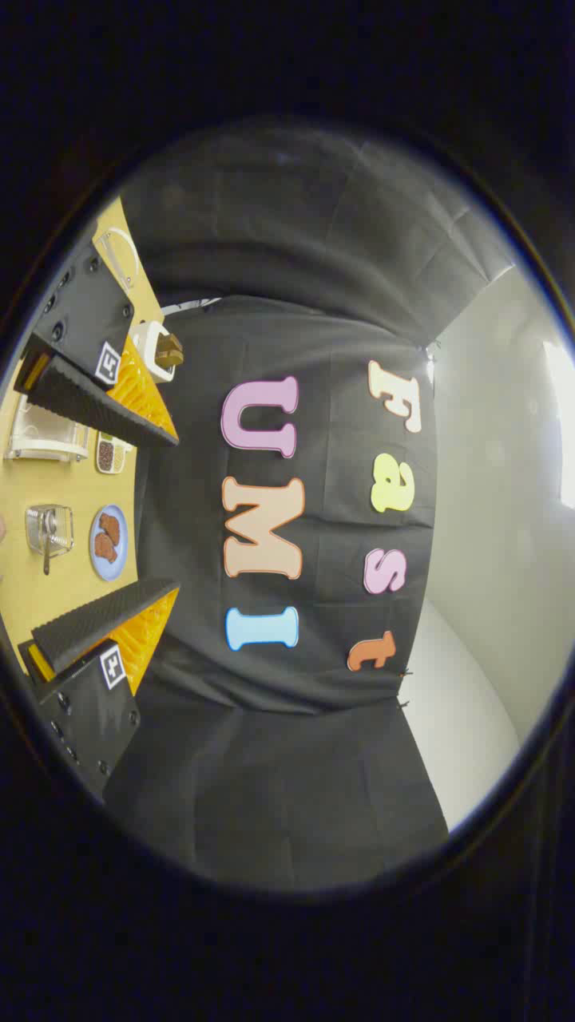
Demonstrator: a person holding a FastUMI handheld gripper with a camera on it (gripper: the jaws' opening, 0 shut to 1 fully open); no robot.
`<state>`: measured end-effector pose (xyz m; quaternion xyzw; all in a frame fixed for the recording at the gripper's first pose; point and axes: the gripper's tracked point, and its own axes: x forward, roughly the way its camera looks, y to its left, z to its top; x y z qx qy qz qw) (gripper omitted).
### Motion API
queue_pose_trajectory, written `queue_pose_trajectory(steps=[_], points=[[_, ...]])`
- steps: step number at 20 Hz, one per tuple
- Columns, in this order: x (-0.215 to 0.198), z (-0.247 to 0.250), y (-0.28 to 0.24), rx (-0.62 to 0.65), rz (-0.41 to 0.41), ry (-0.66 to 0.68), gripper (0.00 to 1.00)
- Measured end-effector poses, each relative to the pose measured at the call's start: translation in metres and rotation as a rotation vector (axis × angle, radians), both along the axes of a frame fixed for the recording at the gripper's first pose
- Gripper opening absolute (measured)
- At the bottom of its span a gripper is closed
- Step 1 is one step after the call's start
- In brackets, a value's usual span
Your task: Take the plate from the dish rack, then take the spoon from the basket and place it into the plate.
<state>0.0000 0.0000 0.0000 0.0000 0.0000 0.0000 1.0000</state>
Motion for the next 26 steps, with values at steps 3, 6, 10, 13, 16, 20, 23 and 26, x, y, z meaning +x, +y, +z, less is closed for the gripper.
queue_pose_trajectory(steps=[3,6,10,13,16,20,23,26], points=[[0.003,0.000,0.003,-0.002,0.006,0.002,1.00],[0.003,-0.003,0.006,-0.010,0.011,0.012,1.00],[0.005,-0.005,0.009,-0.008,0.015,0.027,1.00],[0.007,-0.003,0.010,-0.007,0.017,0.028,1.00],[0.010,-0.004,0.011,-0.013,0.021,0.036,1.00],[0.013,-0.010,0.015,-0.026,0.032,0.062,1.00],[0.018,-0.014,0.016,-0.053,0.027,0.102,1.00],[0.023,-0.020,0.023,-0.096,0.032,0.148,1.00]])
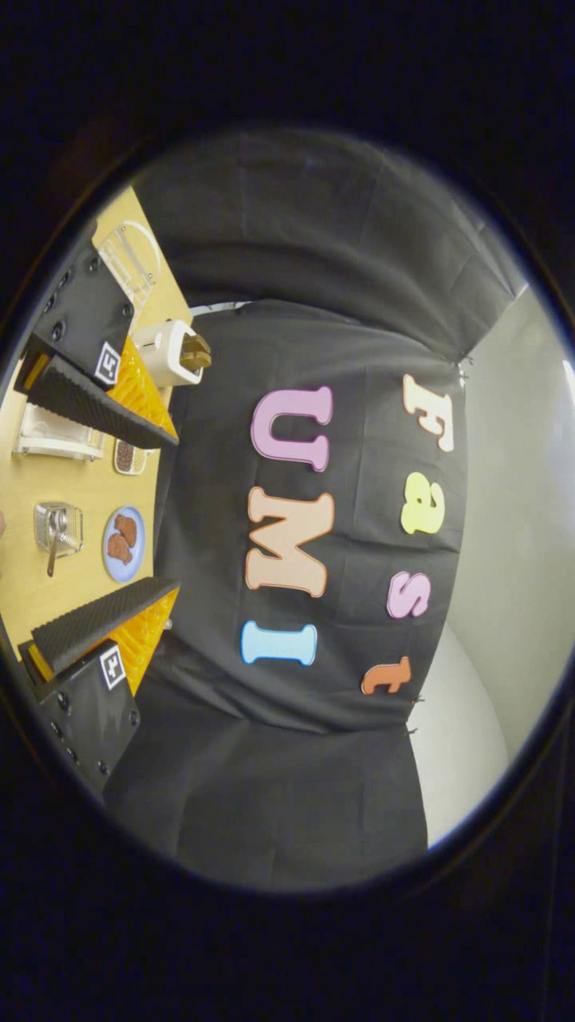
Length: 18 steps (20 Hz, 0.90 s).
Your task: Take the plate from the dish rack, then take the spoon from the basket and place it into the plate.
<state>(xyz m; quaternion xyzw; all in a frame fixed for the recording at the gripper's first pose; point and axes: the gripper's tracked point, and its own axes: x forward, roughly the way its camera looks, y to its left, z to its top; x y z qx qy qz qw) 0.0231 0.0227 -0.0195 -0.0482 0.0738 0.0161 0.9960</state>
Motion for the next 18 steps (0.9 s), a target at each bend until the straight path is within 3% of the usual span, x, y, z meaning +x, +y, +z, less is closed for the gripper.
queue_pose_trajectory(steps=[18], points=[[0.033,-0.089,0.093,-0.232,0.111,0.423,1.00]])
